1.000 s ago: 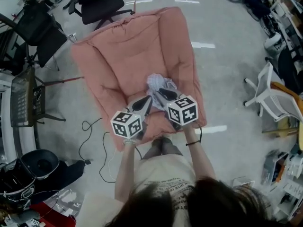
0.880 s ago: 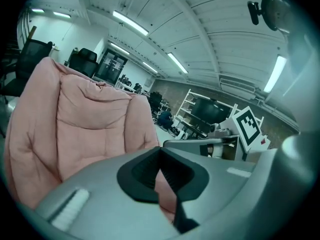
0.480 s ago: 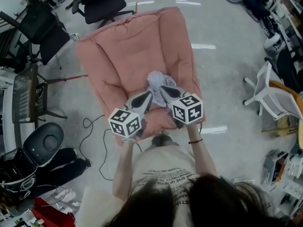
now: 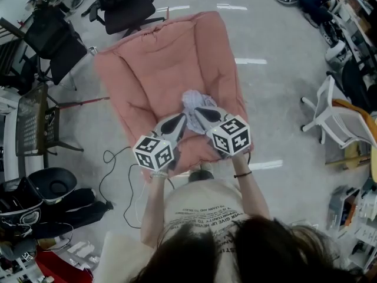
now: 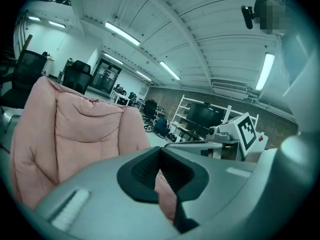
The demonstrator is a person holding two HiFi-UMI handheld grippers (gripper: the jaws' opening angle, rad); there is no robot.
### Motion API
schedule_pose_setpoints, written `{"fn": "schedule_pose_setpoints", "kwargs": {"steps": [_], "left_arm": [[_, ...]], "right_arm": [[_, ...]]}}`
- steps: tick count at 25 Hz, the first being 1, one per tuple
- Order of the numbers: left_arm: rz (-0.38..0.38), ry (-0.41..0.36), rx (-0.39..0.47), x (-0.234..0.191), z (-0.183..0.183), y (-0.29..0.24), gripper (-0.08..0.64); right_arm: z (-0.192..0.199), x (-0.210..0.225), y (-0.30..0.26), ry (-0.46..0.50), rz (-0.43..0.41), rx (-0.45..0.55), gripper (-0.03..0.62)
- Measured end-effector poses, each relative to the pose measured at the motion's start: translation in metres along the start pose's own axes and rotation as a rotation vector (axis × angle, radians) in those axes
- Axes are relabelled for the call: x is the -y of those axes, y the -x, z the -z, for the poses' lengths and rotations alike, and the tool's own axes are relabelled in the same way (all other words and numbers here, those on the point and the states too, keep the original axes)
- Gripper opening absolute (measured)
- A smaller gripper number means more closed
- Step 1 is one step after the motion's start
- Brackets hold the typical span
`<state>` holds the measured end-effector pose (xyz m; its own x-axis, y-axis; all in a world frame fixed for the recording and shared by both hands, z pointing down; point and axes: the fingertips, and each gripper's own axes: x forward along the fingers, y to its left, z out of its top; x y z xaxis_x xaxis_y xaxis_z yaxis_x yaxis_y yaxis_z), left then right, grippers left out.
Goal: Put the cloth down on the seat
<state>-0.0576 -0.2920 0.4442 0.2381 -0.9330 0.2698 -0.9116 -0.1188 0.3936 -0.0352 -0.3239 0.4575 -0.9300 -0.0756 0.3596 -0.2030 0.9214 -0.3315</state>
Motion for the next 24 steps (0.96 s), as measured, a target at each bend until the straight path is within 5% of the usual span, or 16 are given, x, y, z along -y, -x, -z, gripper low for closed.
{"fn": "schedule_pose_setpoints", "kwargs": {"steps": [6,24], "left_arm": [[0.009,-0.001,0.016,0.036,0.008,0.001,-0.005],[0.013,0.000,0.015,0.015,0.001,0.009,-0.005]], "right_arm": [[0.007,-0.005,0.035,0.014,-0.008,0.021,0.002],[-0.002,-0.015,0.014,0.036,-0.023,0.030,0.002]]}}
